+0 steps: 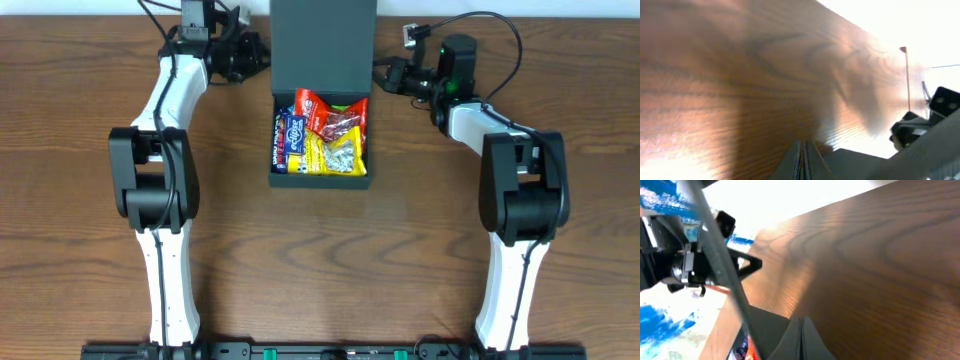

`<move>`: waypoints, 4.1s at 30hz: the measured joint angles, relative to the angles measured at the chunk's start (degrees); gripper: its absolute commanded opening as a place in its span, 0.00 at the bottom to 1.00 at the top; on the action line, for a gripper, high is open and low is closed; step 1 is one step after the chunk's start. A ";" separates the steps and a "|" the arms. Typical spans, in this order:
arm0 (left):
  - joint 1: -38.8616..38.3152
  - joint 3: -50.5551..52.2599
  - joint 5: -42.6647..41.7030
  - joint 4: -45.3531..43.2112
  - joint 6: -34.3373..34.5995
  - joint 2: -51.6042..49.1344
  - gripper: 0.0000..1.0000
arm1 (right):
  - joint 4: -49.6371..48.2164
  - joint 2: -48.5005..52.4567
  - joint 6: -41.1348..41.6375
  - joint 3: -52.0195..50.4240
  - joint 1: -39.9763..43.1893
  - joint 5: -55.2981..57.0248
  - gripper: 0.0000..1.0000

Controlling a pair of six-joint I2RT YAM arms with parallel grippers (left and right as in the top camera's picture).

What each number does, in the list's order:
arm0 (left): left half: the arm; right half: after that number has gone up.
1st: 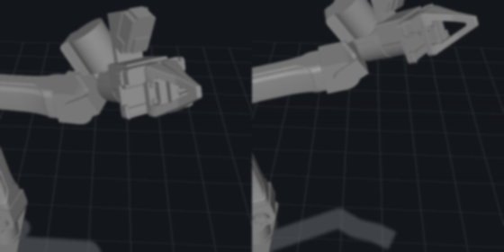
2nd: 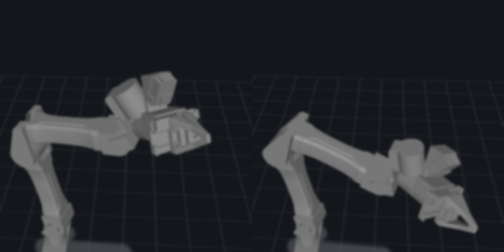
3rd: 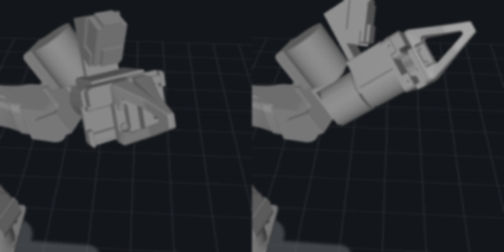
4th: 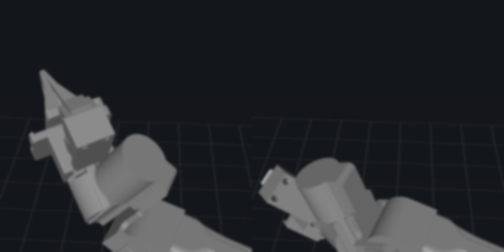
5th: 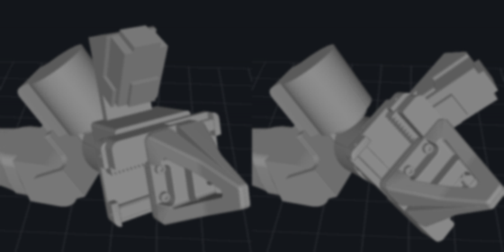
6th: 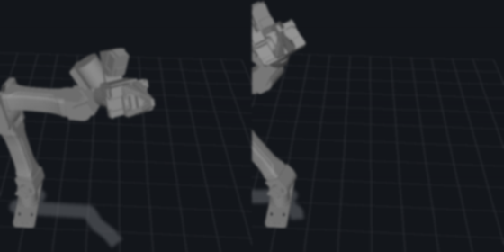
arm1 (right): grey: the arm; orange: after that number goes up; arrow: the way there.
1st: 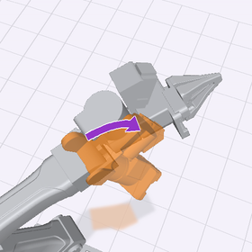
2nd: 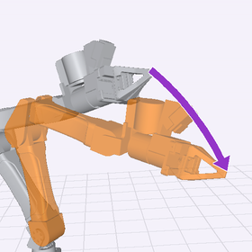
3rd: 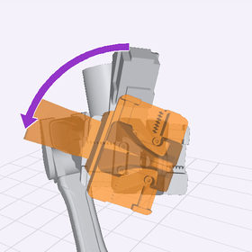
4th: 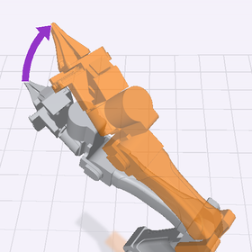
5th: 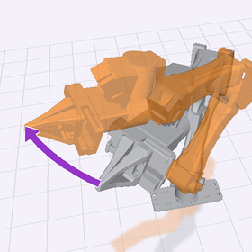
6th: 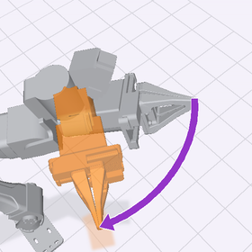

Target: Pack container

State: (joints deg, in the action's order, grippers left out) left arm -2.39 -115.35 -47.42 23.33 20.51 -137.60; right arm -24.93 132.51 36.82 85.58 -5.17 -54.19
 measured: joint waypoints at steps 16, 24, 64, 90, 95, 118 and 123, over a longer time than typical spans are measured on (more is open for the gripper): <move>0.63 -3.63 -3.89 7.85 -6.03 0.11 0.06 | 3.87 0.00 0.04 1.70 0.17 -10.62 0.02; 2.80 -3.63 -3.85 14.71 -9.35 0.13 0.06 | 6.08 0.00 0.09 1.70 0.17 -11.76 0.02; 1.99 -3.93 16.98 43.78 -24.92 20.70 0.06 | 43.54 -15.15 -20.68 2.12 7.63 13.18 0.01; -13.79 15.89 16.15 34.40 -32.59 20.70 0.06 | 69.48 -60.15 -26.56 -23.21 -6.64 24.72 0.02; -15.32 16.46 16.37 33.14 -32.59 20.70 0.06 | 59.69 -60.22 -23.87 -35.71 -10.01 25.70 0.02; -16.04 20.15 17.46 30.45 -32.59 20.70 0.05 | 19.12 -47.25 -9.11 -52.41 -24.04 41.99 0.01; -16.04 20.15 17.46 30.49 -32.59 20.70 0.06 | 13.42 -41.38 -5.20 -52.46 -24.65 44.74 0.02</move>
State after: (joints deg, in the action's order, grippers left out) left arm -18.44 -95.20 -29.95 53.82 -12.08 -116.90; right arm -11.51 91.13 31.62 33.12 -29.82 -9.45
